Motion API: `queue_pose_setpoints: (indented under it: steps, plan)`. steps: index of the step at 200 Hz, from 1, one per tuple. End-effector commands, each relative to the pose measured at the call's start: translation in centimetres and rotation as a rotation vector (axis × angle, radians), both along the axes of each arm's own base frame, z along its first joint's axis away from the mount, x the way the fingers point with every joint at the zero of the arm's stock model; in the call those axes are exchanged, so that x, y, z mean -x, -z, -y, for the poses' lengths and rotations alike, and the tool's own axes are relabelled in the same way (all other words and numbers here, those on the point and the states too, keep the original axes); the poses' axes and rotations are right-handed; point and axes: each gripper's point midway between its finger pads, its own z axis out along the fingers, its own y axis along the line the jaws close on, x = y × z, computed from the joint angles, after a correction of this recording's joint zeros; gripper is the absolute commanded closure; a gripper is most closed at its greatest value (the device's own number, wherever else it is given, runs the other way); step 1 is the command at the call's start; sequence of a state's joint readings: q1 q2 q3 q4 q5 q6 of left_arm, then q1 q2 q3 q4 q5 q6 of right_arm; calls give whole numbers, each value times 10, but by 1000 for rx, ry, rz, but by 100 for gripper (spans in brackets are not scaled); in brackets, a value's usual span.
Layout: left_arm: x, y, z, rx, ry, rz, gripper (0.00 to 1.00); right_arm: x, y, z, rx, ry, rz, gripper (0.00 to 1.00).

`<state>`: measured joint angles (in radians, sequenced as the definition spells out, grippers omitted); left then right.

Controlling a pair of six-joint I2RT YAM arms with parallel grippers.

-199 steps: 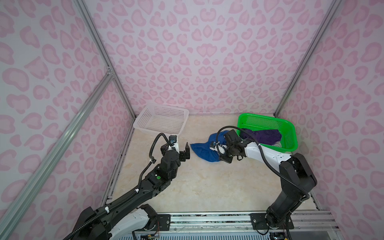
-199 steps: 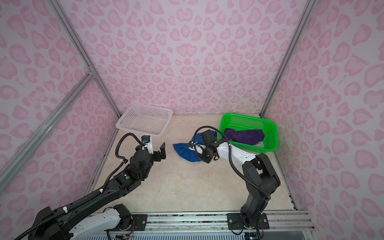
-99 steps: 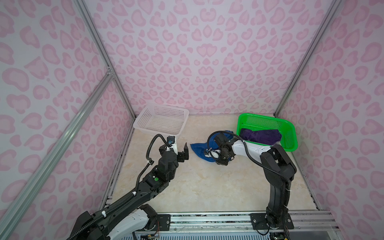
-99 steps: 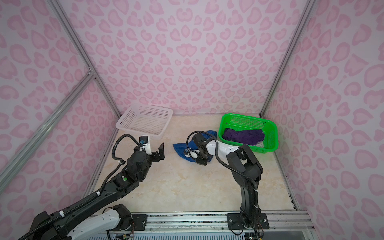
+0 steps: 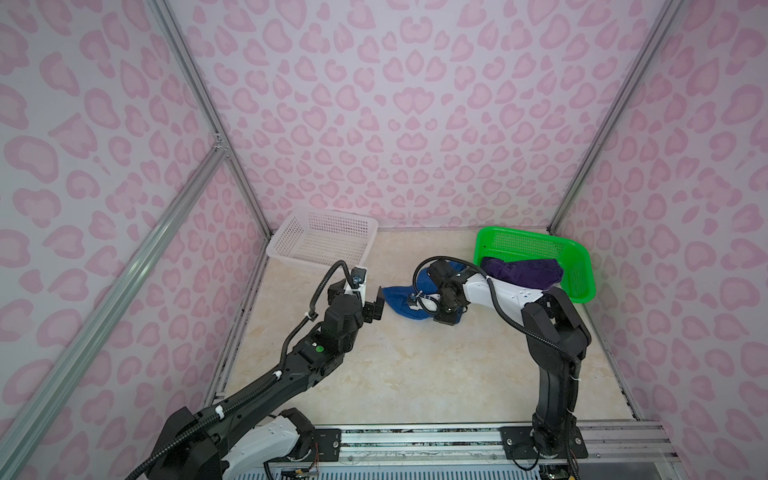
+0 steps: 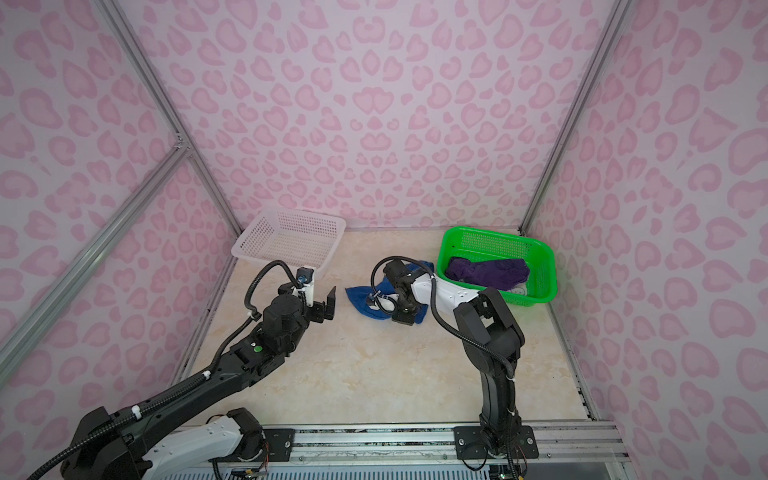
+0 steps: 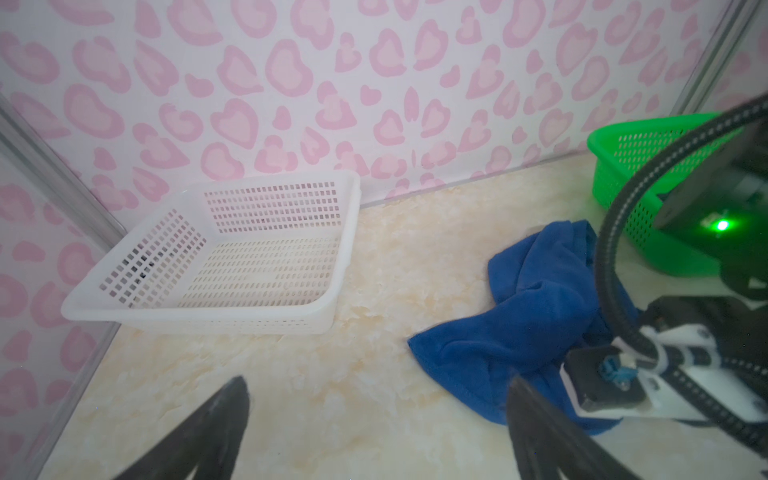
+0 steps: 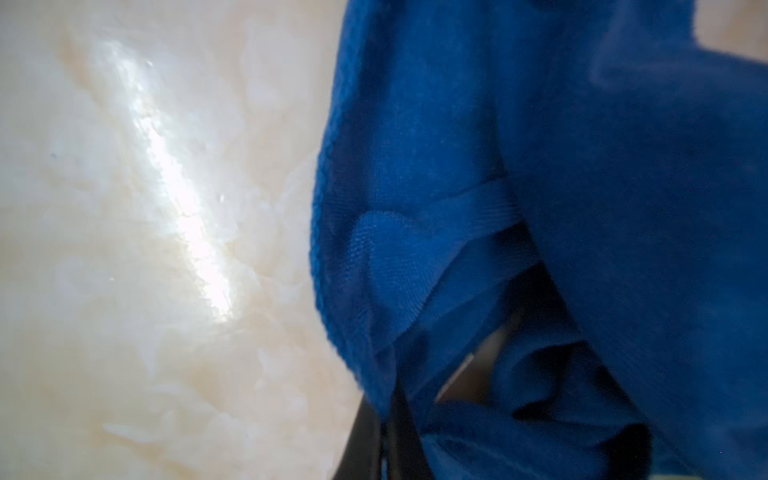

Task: Fold and stack the towels
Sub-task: 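Lower both grippers and pinch two edges of the blue towel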

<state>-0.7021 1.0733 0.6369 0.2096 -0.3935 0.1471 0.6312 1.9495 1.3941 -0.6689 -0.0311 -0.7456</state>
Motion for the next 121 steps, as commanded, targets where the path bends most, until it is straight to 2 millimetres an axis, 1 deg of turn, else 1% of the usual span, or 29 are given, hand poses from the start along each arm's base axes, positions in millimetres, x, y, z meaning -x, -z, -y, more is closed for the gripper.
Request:
queue_pose_setpoints:
  steps: [1,7,21,38,62,78,81,93,97,109,121]
  plan:
    - [-1,0,23,-235,185,70,2,3,-5,13,26,11,-16,100]
    - [-2,2,27,-289,225,71,2,1,-6,16,31,18,-8,100]
    - [-2,14,36,-431,322,36,2,-2,-8,25,43,44,13,100]
    - [-6,29,40,-561,391,-11,3,-4,-6,38,57,80,30,100]
    - [-18,34,44,-601,458,-21,1,-4,-3,52,59,119,38,100]
    - [-22,40,53,-612,527,-24,1,-4,-1,58,55,134,42,100]
    - [-21,48,53,-629,542,-52,1,-4,-1,59,55,137,44,100]
    - [-24,62,56,-675,575,-93,0,-5,0,64,52,151,45,100]
    - [-25,70,56,-702,588,-118,1,-6,0,66,51,160,48,100]
    - [-33,84,57,-749,594,-157,1,-9,0,71,46,187,51,100]
    - [-36,95,64,-748,627,-175,2,-12,-2,74,35,207,54,100]
